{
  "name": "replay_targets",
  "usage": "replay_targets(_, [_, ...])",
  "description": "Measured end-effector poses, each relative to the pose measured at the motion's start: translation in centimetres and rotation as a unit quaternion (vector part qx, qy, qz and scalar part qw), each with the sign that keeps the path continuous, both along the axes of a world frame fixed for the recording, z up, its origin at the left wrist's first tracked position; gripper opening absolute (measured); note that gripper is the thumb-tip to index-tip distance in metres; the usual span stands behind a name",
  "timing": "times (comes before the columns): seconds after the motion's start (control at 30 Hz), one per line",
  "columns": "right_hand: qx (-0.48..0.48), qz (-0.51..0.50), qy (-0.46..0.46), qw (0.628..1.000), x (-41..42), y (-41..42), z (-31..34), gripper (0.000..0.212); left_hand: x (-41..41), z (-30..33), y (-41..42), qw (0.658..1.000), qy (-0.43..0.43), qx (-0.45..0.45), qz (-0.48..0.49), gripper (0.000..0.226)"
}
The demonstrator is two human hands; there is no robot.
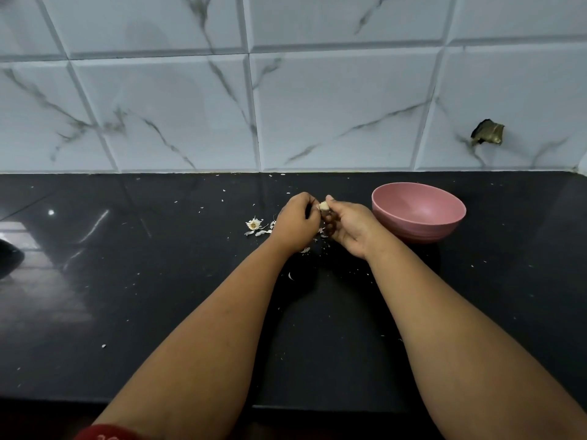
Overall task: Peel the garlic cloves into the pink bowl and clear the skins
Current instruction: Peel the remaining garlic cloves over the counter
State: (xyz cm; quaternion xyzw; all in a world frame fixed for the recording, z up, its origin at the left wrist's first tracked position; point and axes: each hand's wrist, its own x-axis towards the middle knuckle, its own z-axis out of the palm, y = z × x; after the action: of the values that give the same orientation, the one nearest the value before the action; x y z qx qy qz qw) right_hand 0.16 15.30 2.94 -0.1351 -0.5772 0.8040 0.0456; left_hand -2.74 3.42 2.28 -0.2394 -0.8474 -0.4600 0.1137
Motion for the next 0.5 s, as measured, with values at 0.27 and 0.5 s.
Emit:
replay_targets(0.27, [0.330, -0.047, 0.181, 0.925, -0.43, 0.09, -0.92, 0.012, -0.61, -0.19, -0.52, 0.999, -0.023, 0.024, 0.020, 0.011])
replay_targets(0.5, [0.124, -0.018, 0.150, 0.981, -0.17, -0.29, -0.80, 0.017, -0.33, 0.06, -0.08, 0.999, -0.041, 0.030, 0.003, 0.016])
